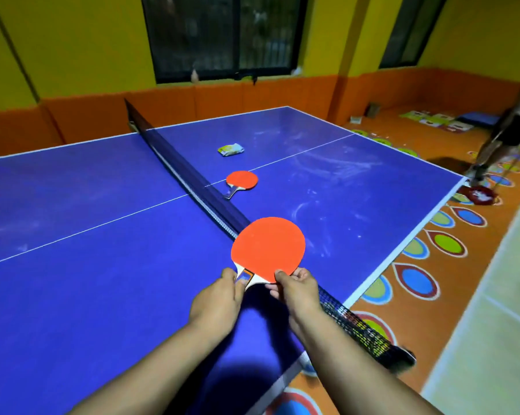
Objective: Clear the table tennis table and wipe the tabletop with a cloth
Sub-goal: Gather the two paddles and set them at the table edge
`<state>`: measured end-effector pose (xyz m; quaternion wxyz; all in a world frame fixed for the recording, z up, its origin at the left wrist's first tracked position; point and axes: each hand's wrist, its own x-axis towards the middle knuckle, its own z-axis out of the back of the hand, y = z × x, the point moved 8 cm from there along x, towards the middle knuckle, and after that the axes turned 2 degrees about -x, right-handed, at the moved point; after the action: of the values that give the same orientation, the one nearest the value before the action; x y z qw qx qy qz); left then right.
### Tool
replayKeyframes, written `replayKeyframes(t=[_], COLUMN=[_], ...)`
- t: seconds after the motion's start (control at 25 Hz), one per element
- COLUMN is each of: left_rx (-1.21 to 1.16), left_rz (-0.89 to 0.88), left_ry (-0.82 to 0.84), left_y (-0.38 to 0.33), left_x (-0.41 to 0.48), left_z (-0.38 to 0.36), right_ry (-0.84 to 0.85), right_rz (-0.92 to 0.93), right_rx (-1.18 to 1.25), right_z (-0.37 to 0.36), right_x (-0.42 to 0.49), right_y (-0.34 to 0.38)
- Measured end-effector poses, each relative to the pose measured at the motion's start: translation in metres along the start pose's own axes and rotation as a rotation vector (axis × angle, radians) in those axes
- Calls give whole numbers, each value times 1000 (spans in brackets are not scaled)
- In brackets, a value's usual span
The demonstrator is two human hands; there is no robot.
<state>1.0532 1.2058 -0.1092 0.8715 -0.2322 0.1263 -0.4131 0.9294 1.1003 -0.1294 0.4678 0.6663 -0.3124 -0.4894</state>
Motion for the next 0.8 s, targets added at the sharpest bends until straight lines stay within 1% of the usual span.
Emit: replayKeyframes(t=[0.12,0.2,0.28,0.4,0.48,0.56,0.64,0.8], left_rx=[-172,-263,-263,-197,-200,-205,-211,-239], left_rz=[-39,-63,-100,-161,-161,-136,-83,96], left_ry=[-35,-68,-51,47,103,133,119,64], left_y=[-47,-77,-107,-160,-188,-209,-223,-251], left_x=[44,80,112,155,174,189,206,243], left_z=[-13,-17,-29,-63,-89,-115,-139,-198], right_ry=[-98,-130,-147,-138,-129,-103,-74,44], right_rz=[27,33,37,57,53,32,11,-23], right_rx=[-28,-51,-90,-174,-215,-223,-232,-281], right_z=[52,79,104,142,169,195,218,274], right_x=[37,61,80,114,137,159,183,252], right_y=[31,50,65,79,83,83,82,77])
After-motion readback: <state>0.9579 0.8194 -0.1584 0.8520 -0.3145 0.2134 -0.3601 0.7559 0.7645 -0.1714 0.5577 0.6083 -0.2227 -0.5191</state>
